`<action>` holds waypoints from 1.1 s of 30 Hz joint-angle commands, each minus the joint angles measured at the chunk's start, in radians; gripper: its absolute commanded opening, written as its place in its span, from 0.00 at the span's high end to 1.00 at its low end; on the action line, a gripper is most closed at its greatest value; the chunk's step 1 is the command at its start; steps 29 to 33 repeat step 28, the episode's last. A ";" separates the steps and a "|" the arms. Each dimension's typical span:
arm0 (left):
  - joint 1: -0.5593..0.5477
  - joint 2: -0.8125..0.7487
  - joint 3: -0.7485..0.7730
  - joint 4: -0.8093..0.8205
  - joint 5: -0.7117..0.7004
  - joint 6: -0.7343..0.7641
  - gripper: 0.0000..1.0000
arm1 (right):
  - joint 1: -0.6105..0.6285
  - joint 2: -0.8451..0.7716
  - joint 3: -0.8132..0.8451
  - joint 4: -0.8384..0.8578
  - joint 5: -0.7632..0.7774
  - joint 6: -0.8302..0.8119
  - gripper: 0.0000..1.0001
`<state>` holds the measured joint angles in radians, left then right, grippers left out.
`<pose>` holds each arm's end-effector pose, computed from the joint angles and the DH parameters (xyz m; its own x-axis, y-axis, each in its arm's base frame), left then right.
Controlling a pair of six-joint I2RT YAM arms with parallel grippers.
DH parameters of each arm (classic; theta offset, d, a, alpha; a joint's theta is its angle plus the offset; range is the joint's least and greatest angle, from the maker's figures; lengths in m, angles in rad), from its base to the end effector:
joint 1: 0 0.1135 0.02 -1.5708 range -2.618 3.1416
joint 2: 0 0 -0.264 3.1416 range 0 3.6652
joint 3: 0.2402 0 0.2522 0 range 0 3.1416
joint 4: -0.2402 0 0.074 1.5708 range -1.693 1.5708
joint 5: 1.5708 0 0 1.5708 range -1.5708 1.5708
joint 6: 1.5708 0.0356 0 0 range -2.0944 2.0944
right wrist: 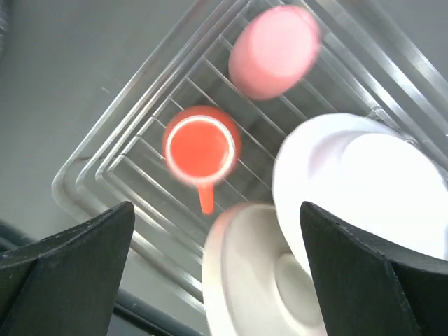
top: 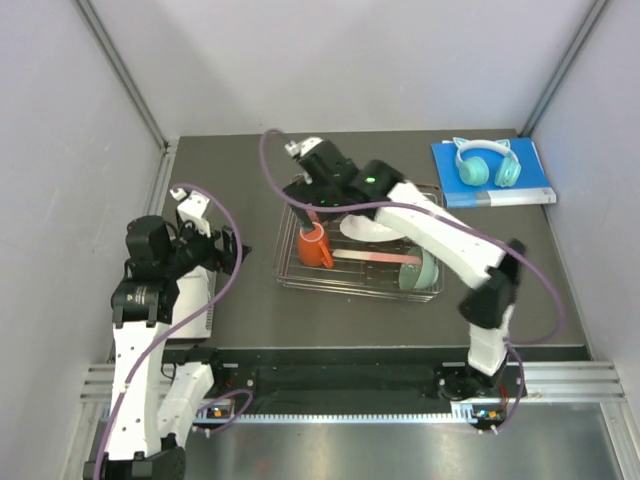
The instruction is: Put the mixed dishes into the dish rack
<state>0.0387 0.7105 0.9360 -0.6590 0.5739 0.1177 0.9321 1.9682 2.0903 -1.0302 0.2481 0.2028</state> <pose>0.1402 -0.0139 0.3553 -0.3628 0.0846 -0.9280 0.5059 0.8542 -0.1199 0.2602 0.3358 0.3608 -0.5990 -0.4791 -0.6416 -0.5795 0.8124 -0.0657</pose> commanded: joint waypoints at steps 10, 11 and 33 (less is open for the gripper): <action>0.004 0.100 0.127 -0.142 -0.009 -0.084 0.02 | 0.048 -0.806 -0.544 0.140 0.152 0.152 0.00; 0.003 0.093 0.121 -0.137 -0.015 -0.081 0.01 | 0.050 -0.830 -0.571 0.153 0.154 0.173 0.00; 0.003 0.037 0.087 -0.131 -0.065 -0.101 0.01 | 0.059 -0.942 -0.694 0.193 0.172 0.195 0.00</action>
